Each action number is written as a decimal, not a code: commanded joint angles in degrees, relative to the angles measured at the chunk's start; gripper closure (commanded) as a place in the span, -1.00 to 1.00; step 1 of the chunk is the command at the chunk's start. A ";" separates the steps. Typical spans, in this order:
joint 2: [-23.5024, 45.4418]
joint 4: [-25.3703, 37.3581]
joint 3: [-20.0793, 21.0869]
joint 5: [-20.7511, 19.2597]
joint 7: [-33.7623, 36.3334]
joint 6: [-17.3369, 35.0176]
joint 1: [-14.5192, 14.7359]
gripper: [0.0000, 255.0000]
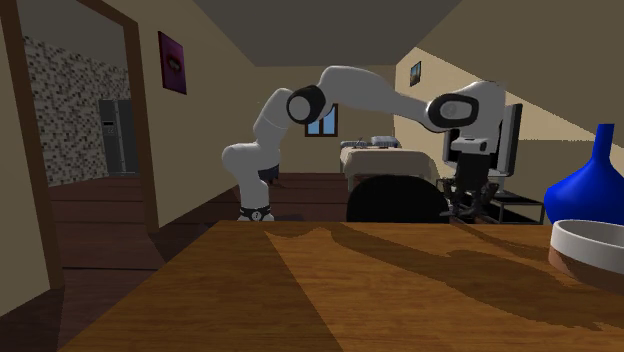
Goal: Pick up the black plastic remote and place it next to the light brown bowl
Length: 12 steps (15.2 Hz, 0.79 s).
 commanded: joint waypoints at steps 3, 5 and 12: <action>0.62 -2.03 -0.14 -0.27 0.36 2.63 -0.13 1.00; 1.08 -2.83 -0.24 -0.43 0.51 3.86 -0.17 1.00; 1.32 -3.19 -0.30 -0.51 0.58 4.46 -0.18 1.00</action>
